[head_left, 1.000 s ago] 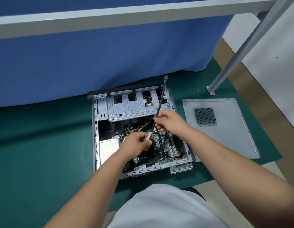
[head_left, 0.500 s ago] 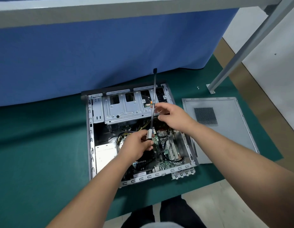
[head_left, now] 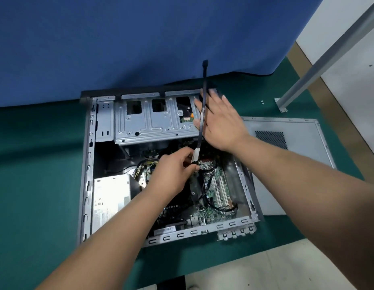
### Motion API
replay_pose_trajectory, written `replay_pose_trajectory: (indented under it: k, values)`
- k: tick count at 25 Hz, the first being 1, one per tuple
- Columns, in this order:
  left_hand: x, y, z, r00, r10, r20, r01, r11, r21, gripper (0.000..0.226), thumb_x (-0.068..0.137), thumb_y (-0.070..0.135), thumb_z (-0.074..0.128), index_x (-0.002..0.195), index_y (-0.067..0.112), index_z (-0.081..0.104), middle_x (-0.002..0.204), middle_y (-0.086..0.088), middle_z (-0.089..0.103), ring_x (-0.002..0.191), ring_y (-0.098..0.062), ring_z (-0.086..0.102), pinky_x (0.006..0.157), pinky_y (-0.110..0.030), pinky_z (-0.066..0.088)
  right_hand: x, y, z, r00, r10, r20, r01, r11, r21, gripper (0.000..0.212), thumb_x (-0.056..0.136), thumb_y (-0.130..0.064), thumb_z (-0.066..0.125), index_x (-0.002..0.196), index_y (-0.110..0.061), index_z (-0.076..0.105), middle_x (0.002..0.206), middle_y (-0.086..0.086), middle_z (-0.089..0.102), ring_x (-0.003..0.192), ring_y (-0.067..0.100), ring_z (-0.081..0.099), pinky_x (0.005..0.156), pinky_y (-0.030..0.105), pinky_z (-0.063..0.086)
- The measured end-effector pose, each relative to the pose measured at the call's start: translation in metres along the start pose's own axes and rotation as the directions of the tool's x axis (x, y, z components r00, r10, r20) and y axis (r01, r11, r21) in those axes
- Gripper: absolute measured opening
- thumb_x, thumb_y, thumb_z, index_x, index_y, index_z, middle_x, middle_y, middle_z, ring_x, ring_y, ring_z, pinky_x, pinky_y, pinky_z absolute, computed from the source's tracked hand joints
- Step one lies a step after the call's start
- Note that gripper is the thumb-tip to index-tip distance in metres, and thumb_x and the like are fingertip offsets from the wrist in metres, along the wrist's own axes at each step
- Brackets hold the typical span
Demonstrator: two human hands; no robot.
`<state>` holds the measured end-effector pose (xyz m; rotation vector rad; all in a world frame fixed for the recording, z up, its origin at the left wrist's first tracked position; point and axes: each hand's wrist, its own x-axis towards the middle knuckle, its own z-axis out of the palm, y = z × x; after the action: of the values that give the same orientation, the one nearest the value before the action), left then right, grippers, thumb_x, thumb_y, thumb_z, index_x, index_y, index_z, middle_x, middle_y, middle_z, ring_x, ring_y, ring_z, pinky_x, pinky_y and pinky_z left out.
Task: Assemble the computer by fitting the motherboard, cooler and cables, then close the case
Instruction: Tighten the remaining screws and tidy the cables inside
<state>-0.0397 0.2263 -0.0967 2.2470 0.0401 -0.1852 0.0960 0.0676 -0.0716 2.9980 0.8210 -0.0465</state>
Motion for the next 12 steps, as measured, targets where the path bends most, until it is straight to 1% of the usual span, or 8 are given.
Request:
replay_pose_trajectory:
  k: [2,4,5,7,8,10,11,12]
  values:
    - [0.003,0.003,0.006,0.998,0.055,0.010,-0.055,0.995,0.083,0.024,0.091,0.036,0.077,0.096,0.032,0.054,0.087,0.012,0.070,0.079,-0.016,0.063,0.059,-0.026,0.045,0.002,0.002,0.002,1.000,0.008,-0.019,-0.008,1.000,0.007,0.064,0.106,-0.047,0.032,0.162,-0.019,0.021,0.171,0.002,0.009,0.158,0.022,0.002,0.128,0.042,0.002]
    - [0.012,0.005,0.010,0.996,0.075,0.042,-0.081,0.981,0.179,0.034,0.090,0.037,0.078,0.089,0.030,0.045,0.081,0.004,0.069,0.077,-0.025,0.063,0.058,-0.033,0.045,0.004,0.003,0.001,1.000,0.016,-0.023,-0.015,0.999,0.033,0.063,0.106,-0.045,0.034,0.162,-0.018,0.023,0.171,0.000,0.009,0.158,0.021,0.003,0.128,0.042,0.003]
    - [0.017,0.006,0.011,0.995,0.077,0.060,-0.088,0.970,0.226,0.037,0.089,0.036,0.078,0.088,0.029,0.042,0.076,0.003,0.064,0.077,-0.029,0.062,0.057,-0.036,0.042,0.004,0.002,0.002,0.999,0.019,-0.029,-0.017,0.999,0.051,0.062,0.106,-0.044,0.034,0.162,-0.018,0.023,0.171,0.000,0.010,0.158,0.021,0.004,0.128,0.041,0.003]
    - [0.026,0.007,0.013,0.993,0.078,0.094,-0.103,0.944,0.314,0.039,0.090,0.034,0.078,0.090,0.027,0.040,0.070,0.009,0.049,0.078,-0.032,0.058,0.055,-0.037,0.033,0.004,0.002,0.001,0.999,0.017,-0.039,-0.014,0.996,0.089,0.062,0.106,-0.045,0.034,0.161,-0.019,0.025,0.170,-0.001,0.013,0.157,0.021,0.006,0.128,0.041,0.004]
    - [0.030,0.007,0.014,0.991,0.087,0.104,-0.119,0.924,0.364,0.039,0.090,0.034,0.077,0.091,0.026,0.039,0.071,0.009,0.048,0.081,-0.033,0.057,0.055,-0.036,0.031,0.004,0.003,0.001,0.999,0.015,-0.043,-0.010,0.994,0.107,0.062,0.106,-0.046,0.034,0.161,-0.019,0.026,0.170,0.000,0.015,0.157,0.021,0.007,0.128,0.042,0.005]
    - [0.039,0.008,0.021,0.989,0.108,0.103,-0.145,0.862,0.486,0.038,0.091,0.036,0.075,0.089,0.024,0.040,0.081,-0.003,0.059,0.090,-0.036,0.059,0.062,-0.036,0.033,0.005,0.005,0.003,0.998,0.007,-0.057,0.000,0.992,0.127,0.061,0.106,-0.046,0.035,0.161,-0.020,0.027,0.170,0.000,0.016,0.157,0.022,0.009,0.128,0.042,0.005]
    - [0.043,0.009,0.025,0.990,0.101,0.098,-0.138,0.836,0.530,0.037,0.091,0.037,0.075,0.085,0.024,0.041,0.085,-0.006,0.060,0.093,-0.036,0.061,0.065,-0.035,0.034,0.005,0.005,0.004,0.998,0.004,-0.067,0.005,0.991,0.131,0.060,0.106,-0.045,0.035,0.160,-0.021,0.028,0.170,0.001,0.015,0.157,0.022,0.009,0.128,0.042,0.006]
    - [0.046,0.011,0.029,0.993,0.077,0.093,-0.115,0.830,0.545,0.037,0.090,0.038,0.076,0.079,0.025,0.042,0.084,-0.006,0.058,0.095,-0.036,0.062,0.067,-0.034,0.035,0.006,0.006,0.005,0.997,0.002,-0.076,0.009,0.990,0.141,0.059,0.106,-0.044,0.034,0.160,-0.021,0.029,0.170,0.001,0.016,0.157,0.022,0.010,0.128,0.042,0.006]
